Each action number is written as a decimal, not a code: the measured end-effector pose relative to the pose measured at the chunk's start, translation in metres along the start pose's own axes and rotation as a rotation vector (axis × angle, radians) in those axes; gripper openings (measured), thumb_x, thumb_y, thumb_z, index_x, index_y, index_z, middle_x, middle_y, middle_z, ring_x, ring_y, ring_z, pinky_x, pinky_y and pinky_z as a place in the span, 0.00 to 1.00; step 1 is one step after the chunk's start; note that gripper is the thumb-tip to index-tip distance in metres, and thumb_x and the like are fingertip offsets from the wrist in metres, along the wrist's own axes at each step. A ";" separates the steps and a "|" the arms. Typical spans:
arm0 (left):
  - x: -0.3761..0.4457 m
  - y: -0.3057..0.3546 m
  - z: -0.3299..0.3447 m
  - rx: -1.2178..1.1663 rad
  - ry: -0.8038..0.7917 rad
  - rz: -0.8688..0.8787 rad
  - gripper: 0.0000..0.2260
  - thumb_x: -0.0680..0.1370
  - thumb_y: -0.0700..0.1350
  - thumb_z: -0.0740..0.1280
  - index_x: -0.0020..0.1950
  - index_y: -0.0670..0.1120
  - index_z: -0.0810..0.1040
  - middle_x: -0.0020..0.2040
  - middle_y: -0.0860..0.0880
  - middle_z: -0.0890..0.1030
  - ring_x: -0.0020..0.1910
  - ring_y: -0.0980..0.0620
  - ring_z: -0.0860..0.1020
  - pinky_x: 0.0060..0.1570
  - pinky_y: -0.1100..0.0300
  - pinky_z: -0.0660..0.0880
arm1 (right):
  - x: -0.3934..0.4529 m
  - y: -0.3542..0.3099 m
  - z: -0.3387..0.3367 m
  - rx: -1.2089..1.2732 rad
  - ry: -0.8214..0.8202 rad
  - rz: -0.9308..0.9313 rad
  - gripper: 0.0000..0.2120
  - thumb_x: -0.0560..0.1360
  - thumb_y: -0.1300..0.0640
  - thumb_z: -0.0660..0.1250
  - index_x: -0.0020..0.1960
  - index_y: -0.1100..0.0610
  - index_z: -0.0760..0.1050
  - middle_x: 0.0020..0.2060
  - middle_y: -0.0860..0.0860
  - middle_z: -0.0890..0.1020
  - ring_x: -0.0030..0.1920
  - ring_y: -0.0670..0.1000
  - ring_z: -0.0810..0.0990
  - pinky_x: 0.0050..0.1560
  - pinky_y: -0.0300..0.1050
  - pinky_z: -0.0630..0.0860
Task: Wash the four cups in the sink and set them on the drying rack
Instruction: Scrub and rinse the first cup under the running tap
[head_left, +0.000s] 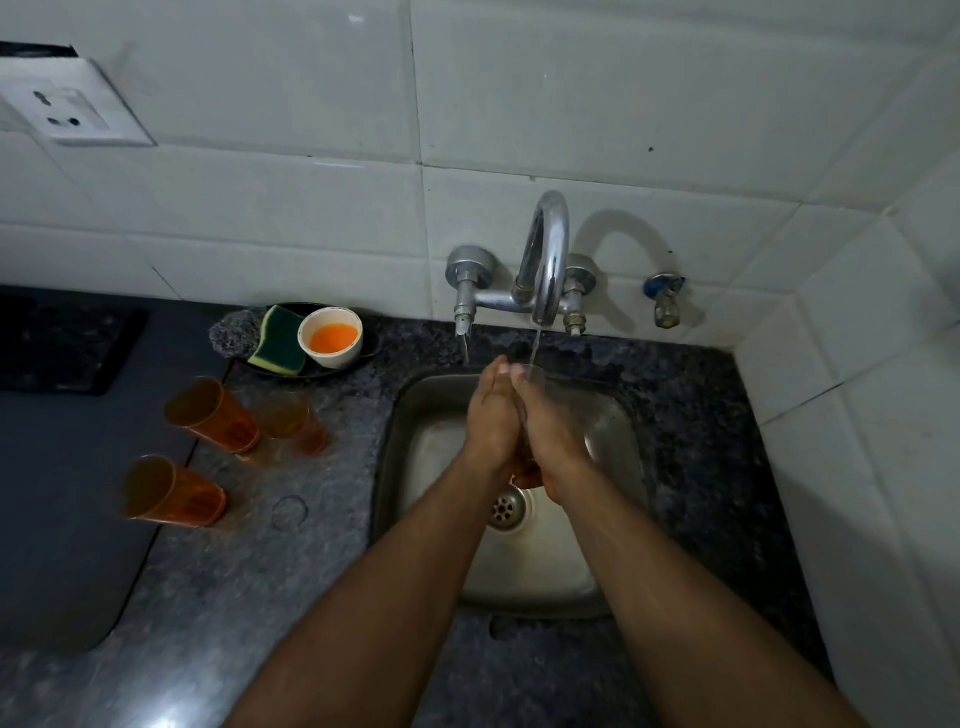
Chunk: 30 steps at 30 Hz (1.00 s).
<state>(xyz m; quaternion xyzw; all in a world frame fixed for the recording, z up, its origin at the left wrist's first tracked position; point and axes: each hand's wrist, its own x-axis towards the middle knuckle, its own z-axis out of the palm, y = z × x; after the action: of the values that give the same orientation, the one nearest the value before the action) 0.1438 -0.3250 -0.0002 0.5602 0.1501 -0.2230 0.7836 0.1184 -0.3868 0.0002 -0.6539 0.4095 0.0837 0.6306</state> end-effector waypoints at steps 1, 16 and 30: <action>0.000 0.001 -0.002 0.016 -0.020 -0.018 0.17 0.89 0.47 0.56 0.78 0.49 0.72 0.67 0.45 0.81 0.61 0.49 0.82 0.58 0.55 0.80 | 0.001 -0.001 -0.001 0.008 -0.011 0.031 0.36 0.75 0.23 0.59 0.46 0.55 0.85 0.37 0.53 0.87 0.36 0.53 0.85 0.41 0.48 0.83; 0.004 0.000 0.000 -0.067 -0.031 -0.099 0.22 0.84 0.60 0.63 0.66 0.44 0.78 0.54 0.43 0.86 0.52 0.42 0.85 0.44 0.51 0.81 | -0.001 -0.016 -0.006 -0.147 0.228 -0.316 0.27 0.82 0.33 0.60 0.61 0.58 0.70 0.42 0.48 0.81 0.41 0.45 0.81 0.35 0.41 0.73; 0.005 -0.008 -0.014 0.021 0.079 0.008 0.16 0.88 0.48 0.57 0.59 0.39 0.80 0.46 0.43 0.86 0.43 0.49 0.85 0.40 0.56 0.81 | -0.004 -0.012 -0.008 0.058 -0.027 0.062 0.30 0.84 0.33 0.51 0.53 0.55 0.83 0.44 0.58 0.88 0.49 0.61 0.87 0.52 0.60 0.84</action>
<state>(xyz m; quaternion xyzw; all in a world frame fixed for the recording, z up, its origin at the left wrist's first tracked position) 0.1443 -0.3151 -0.0133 0.5772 0.1763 -0.1992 0.7721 0.1198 -0.3940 0.0133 -0.6209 0.4235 0.1001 0.6520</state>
